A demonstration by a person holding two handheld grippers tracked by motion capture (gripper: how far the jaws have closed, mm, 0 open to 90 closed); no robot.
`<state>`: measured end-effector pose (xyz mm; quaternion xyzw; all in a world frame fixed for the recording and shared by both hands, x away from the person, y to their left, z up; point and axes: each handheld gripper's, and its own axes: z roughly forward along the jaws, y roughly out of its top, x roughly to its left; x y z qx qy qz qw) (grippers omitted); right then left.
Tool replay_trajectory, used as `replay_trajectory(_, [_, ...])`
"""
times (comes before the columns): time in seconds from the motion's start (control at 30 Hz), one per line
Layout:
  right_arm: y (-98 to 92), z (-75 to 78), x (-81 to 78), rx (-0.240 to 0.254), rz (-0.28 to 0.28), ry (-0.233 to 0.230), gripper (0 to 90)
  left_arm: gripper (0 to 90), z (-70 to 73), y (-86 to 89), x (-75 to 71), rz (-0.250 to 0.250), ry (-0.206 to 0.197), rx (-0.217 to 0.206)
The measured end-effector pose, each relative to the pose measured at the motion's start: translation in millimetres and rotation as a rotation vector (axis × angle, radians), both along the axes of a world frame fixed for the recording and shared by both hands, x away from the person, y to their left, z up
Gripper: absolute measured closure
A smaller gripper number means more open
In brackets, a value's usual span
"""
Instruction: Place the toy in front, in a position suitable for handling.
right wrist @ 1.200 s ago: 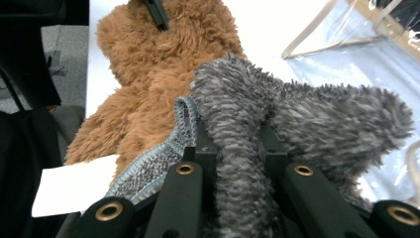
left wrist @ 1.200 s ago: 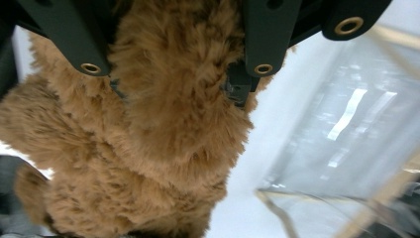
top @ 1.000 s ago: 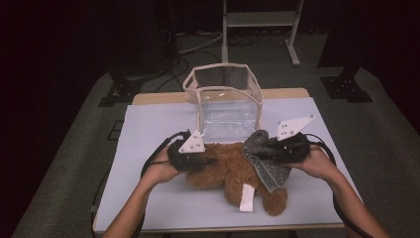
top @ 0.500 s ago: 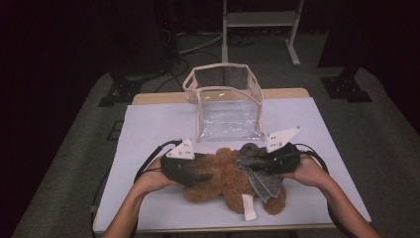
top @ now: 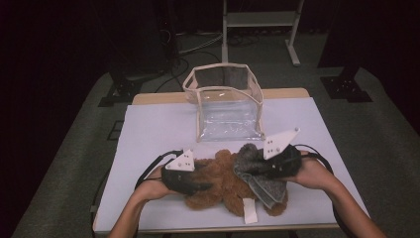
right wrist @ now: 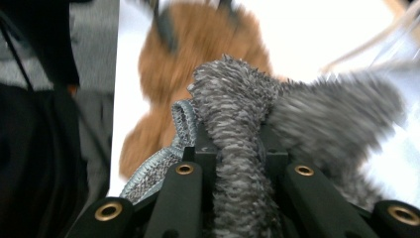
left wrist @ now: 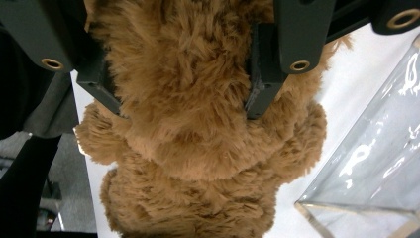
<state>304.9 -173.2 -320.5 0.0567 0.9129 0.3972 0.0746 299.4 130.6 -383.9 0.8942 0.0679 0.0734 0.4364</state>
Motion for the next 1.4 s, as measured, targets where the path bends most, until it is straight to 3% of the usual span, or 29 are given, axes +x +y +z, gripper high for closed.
replay_trajectory(0.1, [11.8, 7.1, 11.6, -0.009, 0.004, -0.005, 75.9, 43.1, -1.7, -9.3, -4.9, -0.024, -0.035, 0.008])
replay_trajectory(0.2, [11.1, -2.7, 21.0, -0.044, -0.014, 0.022, 75.8, 42.9, -2.8, -19.6, -7.6, -0.033, -0.057, 0.002])
replay_trajectory(0.27, [0.3, -14.0, 22.2, -0.033, -0.035, 0.064, 75.8, 42.8, -3.0, -23.6, -9.2, -0.049, -0.067, 0.008])
replay_trajectory(0.4, [-14.2, -31.1, 16.3, -0.004, -0.057, 0.089, 76.5, 37.3, 3.8, -22.1, -8.4, -0.029, -0.070, 0.009])
replay_trajectory(0.53, [-20.5, -36.1, 10.1, 0.023, -0.059, 0.086, 76.8, 26.3, 12.9, -9.2, -3.4, 0.014, -0.024, 0.002])
replay_trajectory(0.6, [-21.0, -36.7, 8.4, 0.021, -0.057, 0.083, 76.9, 25.3, 11.5, -6.3, -1.8, 0.018, -0.012, 0.004])
replay_trajectory(0.77, [-23.6, -38.2, 3.0, 0.013, -0.069, 0.077, 77.0, 30.9, 8.0, -10.3, 5.3, 0.003, -0.039, 0.004])
replay_trajectory(0.97, [-33.6, -38.8, -0.1, 0.010, -0.098, 0.072, 77.0, 31.4, 13.3, -23.4, 20.4, 0.050, -0.084, 0.049])
replay_trajectory(1.03, [-35.2, -38.9, -1.0, 0.011, -0.101, 0.075, 77.0, 31.5, 13.7, -23.2, 20.4, 0.046, -0.077, 0.058])
replay_trajectory(1.17, [-26.7, -34.0, -2.1, -0.003, -0.068, 0.075, 76.7, 33.3, 10.5, -18.1, 12.3, 0.017, -0.069, 0.091])
replay_trajectory(1.27, [-15.9, -17.0, 2.1, 0.002, -0.038, 0.055, 76.2, 33.9, 7.1, -13.9, 7.2, 0.011, -0.067, 0.101])
replay_trajectory(1.4, [-5.4, 0.5, 10.6, 0.005, -0.031, 0.024, 76.0, 34.9, 1.3, -9.5, 2.9, 0.003, -0.046, 0.074])
